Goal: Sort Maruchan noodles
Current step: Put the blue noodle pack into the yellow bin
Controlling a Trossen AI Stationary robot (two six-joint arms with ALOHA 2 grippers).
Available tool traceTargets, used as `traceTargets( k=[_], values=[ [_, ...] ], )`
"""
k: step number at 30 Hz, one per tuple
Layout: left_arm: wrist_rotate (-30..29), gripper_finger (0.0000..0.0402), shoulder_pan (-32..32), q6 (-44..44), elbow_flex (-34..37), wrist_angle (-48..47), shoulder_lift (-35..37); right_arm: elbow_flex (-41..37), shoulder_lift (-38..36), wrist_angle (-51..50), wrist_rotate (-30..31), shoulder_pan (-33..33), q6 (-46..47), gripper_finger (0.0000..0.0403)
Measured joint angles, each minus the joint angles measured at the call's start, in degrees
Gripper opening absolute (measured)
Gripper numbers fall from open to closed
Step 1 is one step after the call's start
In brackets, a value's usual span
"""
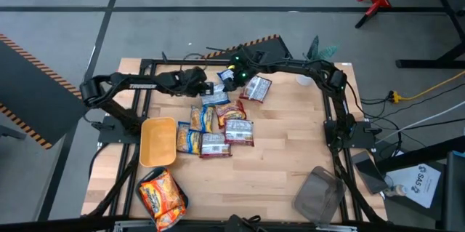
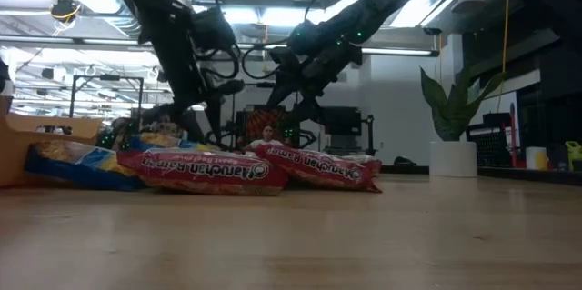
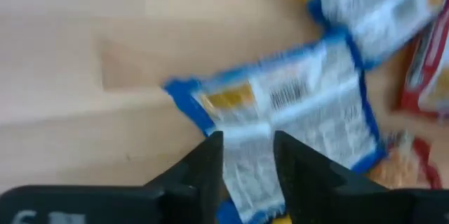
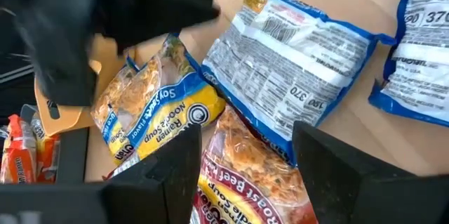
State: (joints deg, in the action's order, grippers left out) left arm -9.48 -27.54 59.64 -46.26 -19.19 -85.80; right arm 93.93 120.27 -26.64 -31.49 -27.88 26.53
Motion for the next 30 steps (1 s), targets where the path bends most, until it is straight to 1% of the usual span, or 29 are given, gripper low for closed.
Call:
traceTargets(
  k=[3, 5, 7, 9, 12, 14, 18, 20, 22, 25, 30],
  values=[
    [-1.51, 0.0091, -0.19, -1.26, 0.0, 0.1, 1.44, 0.0, 0.0, 0.07, -0.28, 0.0, -0.12, 0.0211],
    [-1.98, 0.0061, -0.16, -1.38, -0.04, 1.51, 1.65, 0.0, 0.0, 0.12, -1.35, 0.0, -0.14, 0.0211],
    [-1.46, 0.0026, -0.16, -2.18, 0.04, 3.58, 1.03, 0.0, 0.0, 0.34, -2.96, 0.01, -0.04, 0.0211],
    [-0.02, 0.0007, -0.07, -2.79, 0.72, 7.95, 0.61, 0.0, 0.0, 0.56, -4.47, 0.02, -0.01, 0.0211],
    [2.25, 0.0002, 0.02, -1.66, 3.61, 11.79, 0.59, 0.0, 0.0, 0.47, -5.26, 0.06, -0.01, 0.0211],
    [3.2, 0.0001, -0.08, 1.02, 7.74, 15.51, 0.57, 0.0, 0.0, 0.42, -5.82, 0.0, -0.02, 0.0211],
    [4.79, 0.0001, -0.01, 7.33, 17.47, 33.34, 0.55, 0.0, 0.0, 0.47, -6.6, -0.47, -0.2, 0.0211],
    [4.38, 0.0001, -0.05, 9.79, 21.12, 39.75, 0.55, 0.0, 0.0, 0.44, -6.64, -0.68, -0.38, 0.0211],
    [3.49, 0.0001, -0.05, 10.67, 23.21, 41.72, 0.59, 0.0, 0.0, 0.5, -6.6, -0.68, -0.42, 0.0211],
    [2.75, 0.0001, -0.14, 12.24, 25.52, 41.04, 0.66, 0.0, 0.0, 1.11, -6.69, -0.62, -0.42, 0.0211],
    [1.71, 0.0, -0.14, 15.23, 27.04, 41.19, 0.79, 0.0, 0.0, 3.27, -8.91, 0.01, 0.05, 0.0211]
  ],
)
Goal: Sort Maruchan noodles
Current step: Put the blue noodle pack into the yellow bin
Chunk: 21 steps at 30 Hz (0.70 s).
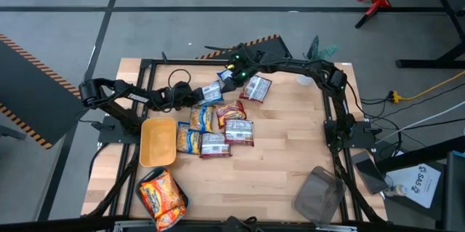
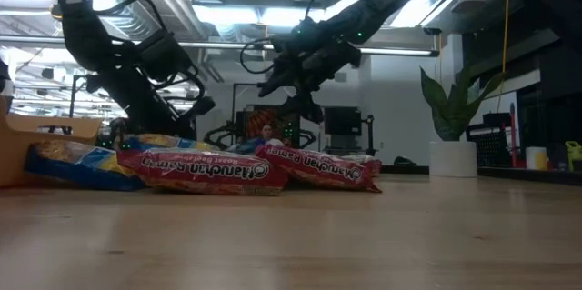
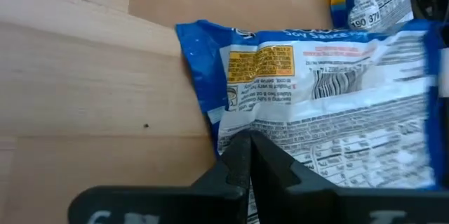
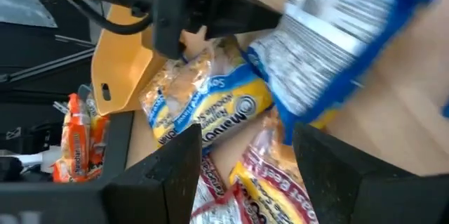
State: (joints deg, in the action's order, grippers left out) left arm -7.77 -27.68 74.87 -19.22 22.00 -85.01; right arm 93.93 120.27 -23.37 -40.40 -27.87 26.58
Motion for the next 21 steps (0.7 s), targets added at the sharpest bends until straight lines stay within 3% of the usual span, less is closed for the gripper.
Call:
traceTargets(
  k=[11, 16, 21],
  values=[
    [1.03, 0.0, -0.07, 0.06, 0.04, -2.1, -0.02, 0.13, 4.74, 6.94, 6.82, 2.81, 4.55, 0.0211],
    [1.39, 0.0, -0.18, 1.53, 0.02, -5.31, 0.04, 0.38, 4.37, 7.78, 1.42, 1.04, 9.12, 0.0211],
    [1.66, 0.0, -0.2, 1.51, 0.04, -5.31, 0.04, 0.91, 4.31, 6.31, 0.08, -0.23, 15.75, 0.0211]
  ],
)
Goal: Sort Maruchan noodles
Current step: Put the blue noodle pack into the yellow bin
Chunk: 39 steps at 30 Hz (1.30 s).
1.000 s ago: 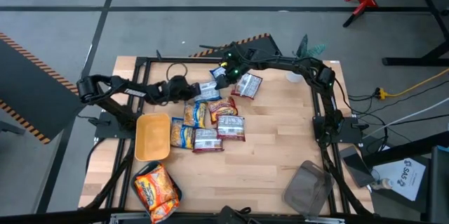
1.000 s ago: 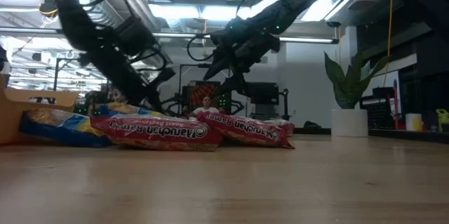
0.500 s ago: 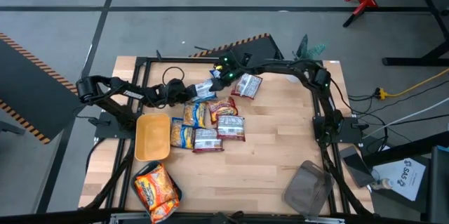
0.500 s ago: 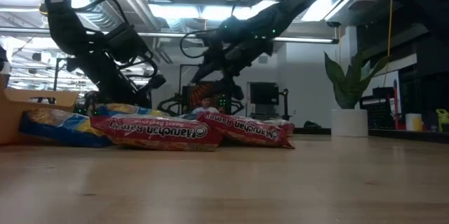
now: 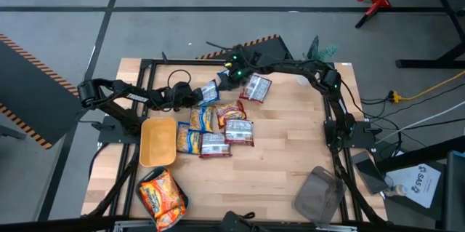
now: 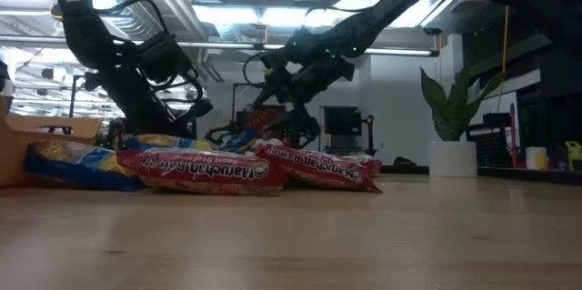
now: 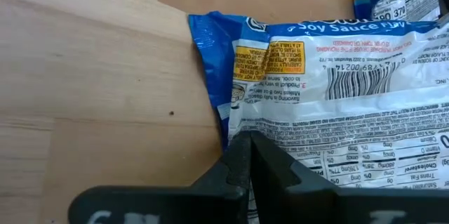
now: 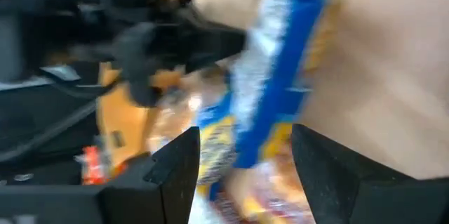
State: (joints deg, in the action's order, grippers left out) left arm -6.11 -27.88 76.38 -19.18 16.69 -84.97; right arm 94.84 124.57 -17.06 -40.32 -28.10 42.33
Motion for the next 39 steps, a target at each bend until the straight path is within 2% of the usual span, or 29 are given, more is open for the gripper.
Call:
traceTargets(
  k=[4, 8, 10, 16, 21, 26, 30, 33, 39],
  values=[
    [0.0, 0.0, 0.02, -0.05, 0.0, 0.01, -0.04, 3.45, -0.2, -0.64, -1.61, -0.68, -0.85, 0.0211],
    [0.2, 0.0, 0.02, -0.2, 0.0, 0.07, -0.05, 6.64, -0.33, -7.06, 10.11, -0.38, -9.76, 0.0211],
    [0.67, 0.0, 0.0, -0.41, 0.04, 0.13, -0.07, 6.98, -0.1, -10.21, 14.0, -0.15, -13.49, 0.0211],
    [0.91, 0.0, 0.02, -0.98, 0.07, 0.24, -0.09, 7.29, 0.3, -10.13, 12.69, 0.35, -18.77, 0.0211],
    [0.73, 0.0, 0.04, -1.7, 0.09, 0.28, -0.11, 7.26, 1.17, -9.4, 12.34, 0.76, -15.55, 0.0219],
    [0.38, 0.0, 0.04, -1.77, 0.11, 0.37, -0.13, 7.26, 1.33, -9.7, 12.43, 1.18, -14.02, 0.0275],
    [0.39, 0.0, 0.04, -1.79, 0.11, 0.39, -0.15, 7.26, 1.42, -9.75, 14.91, 1.98, -11.2, 0.0313],
    [0.74, 0.0, 0.04, -1.95, 0.11, 0.41, -0.15, 7.22, 2.11, -10.09, 17.09, 3.11, -7.27, 0.0319],
    [0.87, 0.0, 0.04, -3.37, 0.13, 0.33, -0.15, 7.68, 3.5, -8.31, 25.36, 5.22, -1.77, 0.0314]
  ],
)
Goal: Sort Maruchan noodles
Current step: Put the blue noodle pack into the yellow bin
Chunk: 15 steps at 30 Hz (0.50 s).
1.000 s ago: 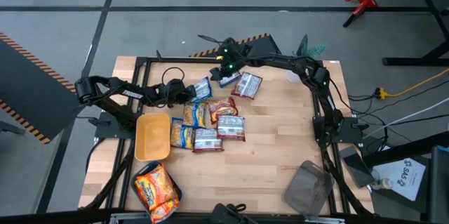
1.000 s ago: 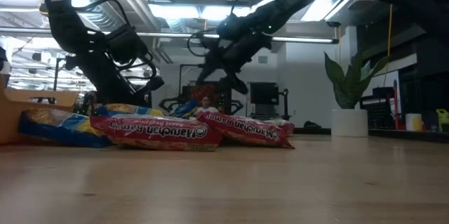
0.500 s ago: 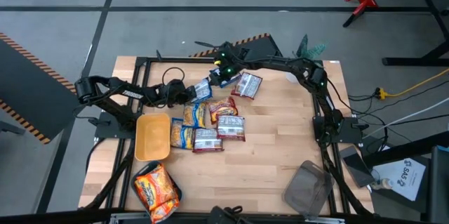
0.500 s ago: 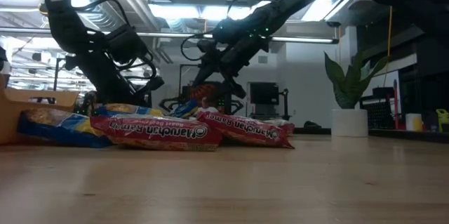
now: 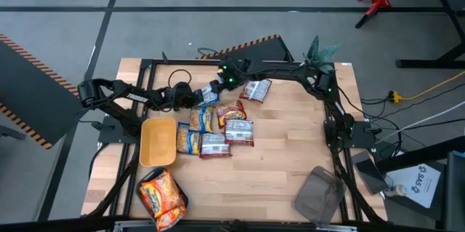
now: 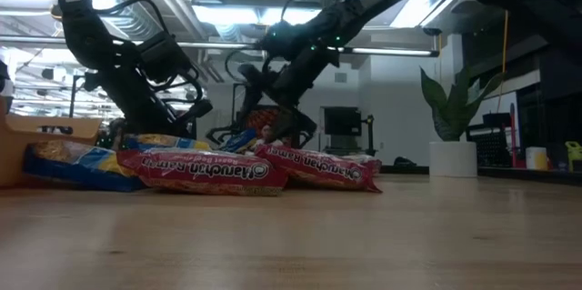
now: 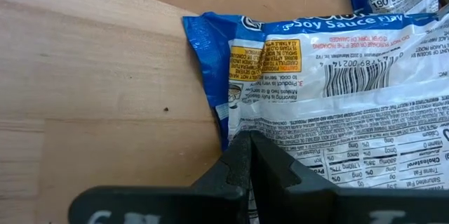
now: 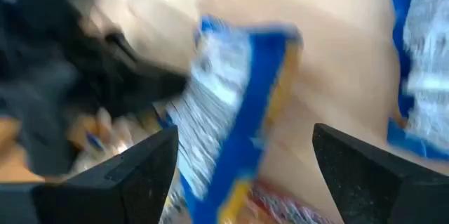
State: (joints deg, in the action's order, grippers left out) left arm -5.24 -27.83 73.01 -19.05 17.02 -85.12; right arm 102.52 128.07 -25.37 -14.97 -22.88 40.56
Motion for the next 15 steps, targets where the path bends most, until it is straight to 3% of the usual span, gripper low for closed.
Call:
traceTargets(
  k=[15],
  values=[
    [0.41, 0.0, -0.02, -2.86, 0.04, 0.04, -0.03, 0.98, 1.23, 3.59, 7.04, 2.43, 11.67, 0.0312]
  ],
)
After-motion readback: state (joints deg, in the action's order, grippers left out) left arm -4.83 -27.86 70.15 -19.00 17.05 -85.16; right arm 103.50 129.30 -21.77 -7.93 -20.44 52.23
